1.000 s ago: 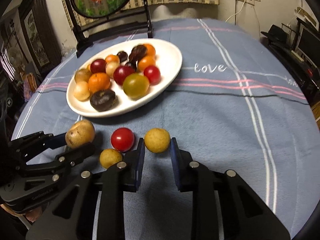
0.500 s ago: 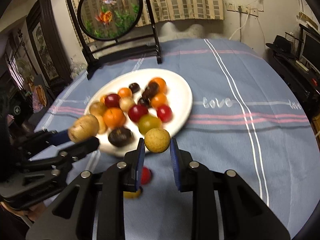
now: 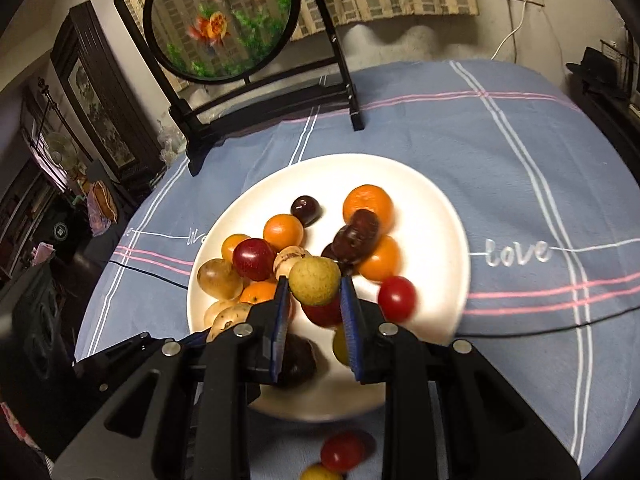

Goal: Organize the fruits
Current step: 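Carry both fruits over the white plate and open both tools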

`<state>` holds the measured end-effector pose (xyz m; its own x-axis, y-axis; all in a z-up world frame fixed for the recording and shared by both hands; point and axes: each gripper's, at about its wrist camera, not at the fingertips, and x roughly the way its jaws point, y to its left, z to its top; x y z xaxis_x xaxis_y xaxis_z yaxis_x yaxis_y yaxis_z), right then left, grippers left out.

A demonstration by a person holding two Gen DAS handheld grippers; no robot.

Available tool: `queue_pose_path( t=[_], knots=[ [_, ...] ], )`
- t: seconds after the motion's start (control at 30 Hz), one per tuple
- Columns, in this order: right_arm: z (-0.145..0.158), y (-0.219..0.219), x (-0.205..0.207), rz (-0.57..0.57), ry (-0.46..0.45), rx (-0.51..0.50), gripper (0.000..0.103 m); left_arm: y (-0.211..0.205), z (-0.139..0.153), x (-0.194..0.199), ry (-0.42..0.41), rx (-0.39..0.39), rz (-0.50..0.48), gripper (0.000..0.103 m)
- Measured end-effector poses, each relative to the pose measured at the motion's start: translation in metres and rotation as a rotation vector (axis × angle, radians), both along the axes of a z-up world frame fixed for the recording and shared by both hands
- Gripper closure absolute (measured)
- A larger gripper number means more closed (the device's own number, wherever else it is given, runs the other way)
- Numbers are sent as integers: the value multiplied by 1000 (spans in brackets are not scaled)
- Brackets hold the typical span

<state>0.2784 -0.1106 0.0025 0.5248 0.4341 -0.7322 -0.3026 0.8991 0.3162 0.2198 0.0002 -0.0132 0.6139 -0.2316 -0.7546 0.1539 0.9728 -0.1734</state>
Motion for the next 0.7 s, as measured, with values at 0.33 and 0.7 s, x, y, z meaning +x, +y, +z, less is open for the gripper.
queue_pose_path(
  t=[0.33,0.7],
  knots=[
    [-15,16,27,-4,75,34,73,9,-4,8,9,-58,28,58],
    [-12,-10,1,-20,81,72,73,13,4,0,-48,-59,61,38]
  ],
)
